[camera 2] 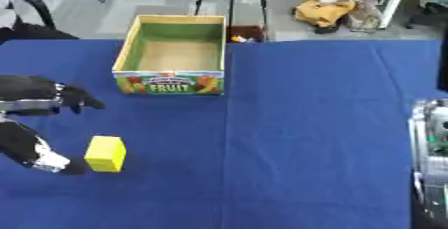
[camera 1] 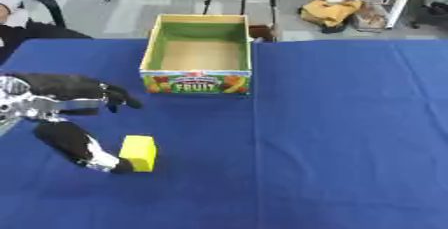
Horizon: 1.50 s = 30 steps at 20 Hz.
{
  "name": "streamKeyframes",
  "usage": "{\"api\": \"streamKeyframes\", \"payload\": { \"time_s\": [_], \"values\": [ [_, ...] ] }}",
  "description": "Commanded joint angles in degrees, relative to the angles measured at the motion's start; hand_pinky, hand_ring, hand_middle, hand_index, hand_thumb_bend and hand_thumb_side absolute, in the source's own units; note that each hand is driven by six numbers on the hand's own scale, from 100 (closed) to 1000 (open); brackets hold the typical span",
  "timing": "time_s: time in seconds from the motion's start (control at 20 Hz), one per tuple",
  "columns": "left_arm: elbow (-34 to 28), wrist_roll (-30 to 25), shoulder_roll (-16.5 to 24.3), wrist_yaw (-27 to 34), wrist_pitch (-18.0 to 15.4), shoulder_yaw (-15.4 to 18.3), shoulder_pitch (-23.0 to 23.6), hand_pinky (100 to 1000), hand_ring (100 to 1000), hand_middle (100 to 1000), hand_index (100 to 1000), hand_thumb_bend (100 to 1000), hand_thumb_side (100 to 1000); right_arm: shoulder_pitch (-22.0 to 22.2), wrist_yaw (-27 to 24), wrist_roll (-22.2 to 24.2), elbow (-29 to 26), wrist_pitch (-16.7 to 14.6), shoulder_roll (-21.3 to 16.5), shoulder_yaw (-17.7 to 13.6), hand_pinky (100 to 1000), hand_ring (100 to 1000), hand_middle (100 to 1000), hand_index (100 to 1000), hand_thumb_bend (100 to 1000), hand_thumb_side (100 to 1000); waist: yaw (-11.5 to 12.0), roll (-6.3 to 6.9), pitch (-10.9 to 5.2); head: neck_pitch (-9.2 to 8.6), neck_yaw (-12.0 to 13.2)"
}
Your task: Pick up objects on the table and place them in the box.
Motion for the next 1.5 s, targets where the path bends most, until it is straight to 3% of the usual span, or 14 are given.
{"api": "streamKeyframes", "payload": {
  "time_s": [0.05, 0.35, 0.8, 1.5],
  "values": [
    [2.6, 0.0, 0.0, -2.6, -1.6, -0.4, -1.7, 731, 863, 916, 1000, 652, 723, -0.6, -0.3, 0.2, -0.8, 0.0, -0.6, 0.0, 722, 822, 646, 849, 100, 959, -0.1, 0.12, -0.68, -0.26, 0.4],
    [8.3, 0.0, -2.0, -4.0, -4.0, -1.4, -2.9, 729, 867, 935, 1000, 667, 698, -0.7, -0.6, 0.2, -0.8, 0.0, -0.6, -0.1, 721, 822, 642, 848, 100, 953, -0.4, 0.11, 0.02, -0.61, 0.5],
    [15.4, 0.0, -4.1, -6.2, -6.1, -1.4, -4.1, 715, 852, 918, 1000, 583, 634, -0.8, -0.9, 0.2, -0.8, 0.1, -0.6, -0.3, 720, 822, 639, 848, 100, 950, -0.7, -0.03, 0.74, -1.15, 0.7],
    [20.5, 0.0, -6.6, -4.4, -8.6, -1.7, -4.6, 674, 814, 863, 954, 598, 617, -0.8, -1.1, -0.1, -0.8, 0.2, -0.6, -0.6, 720, 821, 634, 848, 100, 938, -1.1, 0.06, 1.42, -0.96, 0.4]
  ]
}}
